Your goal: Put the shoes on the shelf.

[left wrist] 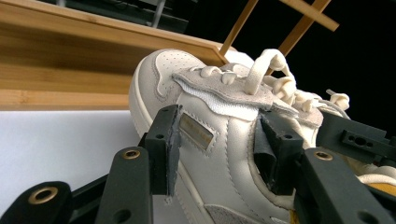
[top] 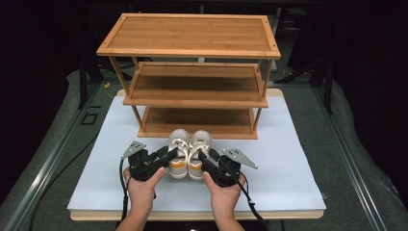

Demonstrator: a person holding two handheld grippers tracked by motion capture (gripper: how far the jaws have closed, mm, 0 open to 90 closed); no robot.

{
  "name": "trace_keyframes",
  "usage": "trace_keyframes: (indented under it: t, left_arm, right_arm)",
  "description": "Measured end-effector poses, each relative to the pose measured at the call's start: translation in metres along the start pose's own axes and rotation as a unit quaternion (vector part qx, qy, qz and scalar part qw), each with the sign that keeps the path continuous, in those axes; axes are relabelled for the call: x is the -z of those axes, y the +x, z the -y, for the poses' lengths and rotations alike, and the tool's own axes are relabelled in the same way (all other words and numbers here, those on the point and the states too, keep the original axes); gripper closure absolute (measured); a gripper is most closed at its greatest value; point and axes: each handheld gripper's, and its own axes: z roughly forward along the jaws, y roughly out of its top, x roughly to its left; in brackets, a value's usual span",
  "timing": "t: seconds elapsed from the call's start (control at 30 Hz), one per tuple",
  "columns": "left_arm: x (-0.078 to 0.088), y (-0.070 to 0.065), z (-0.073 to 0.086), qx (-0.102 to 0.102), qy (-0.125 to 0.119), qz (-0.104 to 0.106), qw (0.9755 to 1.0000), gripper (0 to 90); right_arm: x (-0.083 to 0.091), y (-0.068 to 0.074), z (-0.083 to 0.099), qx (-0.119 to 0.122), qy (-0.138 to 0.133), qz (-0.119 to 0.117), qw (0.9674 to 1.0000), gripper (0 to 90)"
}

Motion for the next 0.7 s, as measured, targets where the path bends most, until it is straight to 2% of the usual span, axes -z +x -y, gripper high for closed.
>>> trace_keyframes:
  t: [0.1, 0.13, 0.17, 0.27, 0.4, 0.43, 0.47, 0.5, 0.57, 0.63, 0.7]
  left_arm:
    - [0.002, -0.003, -0.006, -0.003, 0.000, 0.000, 1.0000, 54.3]
    - [0.003, -0.003, -0.008, -0.004, -0.001, 0.000, 1.0000, 54.2]
    - [0.003, -0.004, -0.010, -0.005, -0.001, 0.000, 1.0000, 54.2]
    - [0.005, -0.007, -0.016, -0.010, -0.003, -0.001, 0.9999, 54.2]
    - [0.007, -0.010, -0.024, -0.012, -0.008, 0.002, 0.9999, 54.2]
    - [0.008, -0.011, -0.025, -0.013, -0.009, 0.002, 0.9999, 54.2]
    - [0.008, -0.011, -0.027, -0.012, -0.010, 0.004, 0.9999, 54.2]
    - [0.008, -0.012, -0.029, -0.014, -0.011, 0.004, 0.9998, 54.2]
    - [0.009, -0.013, -0.031, -0.012, -0.013, 0.007, 0.9998, 54.3]
    - [0.009, -0.015, -0.035, -0.012, -0.015, 0.007, 0.9998, 54.2]
    - [0.010, -0.017, -0.038, -0.014, -0.015, 0.008, 0.9997, 54.2]
  right_arm:
    - [0.001, 0.003, -0.005, 0.001, -0.005, -0.002, 1.0000, 54.6]
    - [0.003, 0.003, -0.007, 0.003, 0.002, -0.001, 1.0000, 54.6]
    - [0.001, 0.004, -0.008, 0.001, -0.017, -0.002, 0.9999, 54.6]
    - [0.003, 0.006, -0.014, 0.004, -0.008, -0.003, 1.0000, 54.6]
    - [0.006, 0.009, -0.021, 0.006, -0.014, -0.006, 0.9999, 54.6]
    - [0.005, 0.010, -0.022, 0.005, -0.024, -0.002, 0.9997, 54.6]
    - [0.007, 0.011, -0.024, 0.005, -0.018, -0.007, 0.9998, 54.6]
    - [0.006, 0.011, -0.026, 0.006, -0.028, -0.007, 0.9996, 54.6]
    - [0.009, 0.012, -0.030, 0.008, -0.020, -0.005, 0.9998, 54.6]
    - [0.009, 0.014, -0.033, 0.008, -0.027, -0.004, 0.9996, 54.6]
    - [0.011, 0.014, -0.037, 0.009, -0.021, -0.009, 0.9997, 54.6]
